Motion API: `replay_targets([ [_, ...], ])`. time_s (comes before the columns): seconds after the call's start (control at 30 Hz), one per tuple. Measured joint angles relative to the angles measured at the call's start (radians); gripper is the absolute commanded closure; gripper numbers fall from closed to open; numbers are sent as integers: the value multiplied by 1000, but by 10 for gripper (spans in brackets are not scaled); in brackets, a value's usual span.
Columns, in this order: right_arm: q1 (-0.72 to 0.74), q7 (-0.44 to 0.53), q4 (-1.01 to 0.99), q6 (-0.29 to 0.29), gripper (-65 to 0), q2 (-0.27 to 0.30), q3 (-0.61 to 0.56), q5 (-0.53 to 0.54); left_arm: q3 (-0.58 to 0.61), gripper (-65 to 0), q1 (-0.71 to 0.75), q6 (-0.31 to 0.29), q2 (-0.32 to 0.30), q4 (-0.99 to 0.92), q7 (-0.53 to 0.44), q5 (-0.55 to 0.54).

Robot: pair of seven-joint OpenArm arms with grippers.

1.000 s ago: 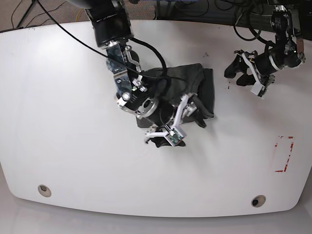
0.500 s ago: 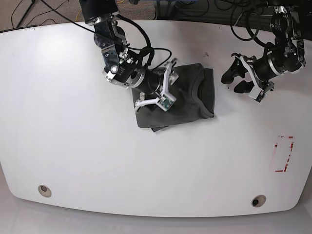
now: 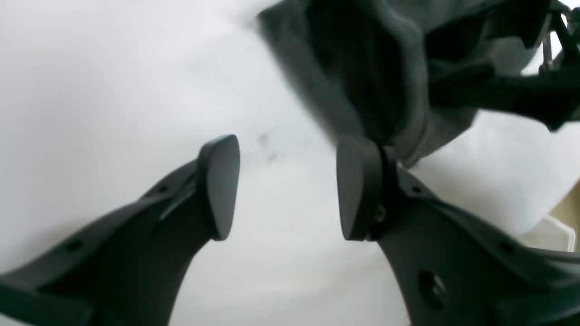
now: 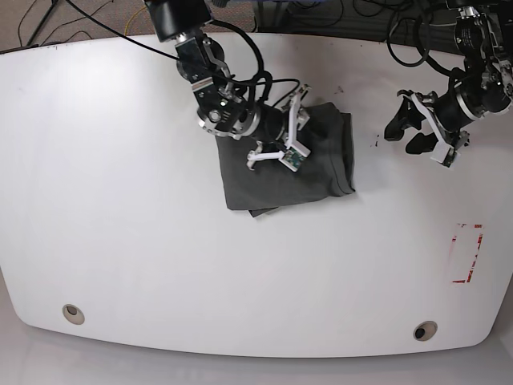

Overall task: Layout the t-shirt on the table in an organized manner, then fold the t-shirt properly
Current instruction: 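Move both grippers to opposite sides of the folded bundle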

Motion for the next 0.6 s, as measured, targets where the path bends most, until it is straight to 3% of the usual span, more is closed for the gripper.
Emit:
replay_targets([
  [0.33, 110, 42, -121, -11, -238, -100, -36, -2, -38, -319, 2, 0, 0, 0, -2, -8],
  [0.6, 182, 49, -141, -4, -235, -111, -29, -2, -37, -319, 16, 0, 1, 1, 2, -8],
])
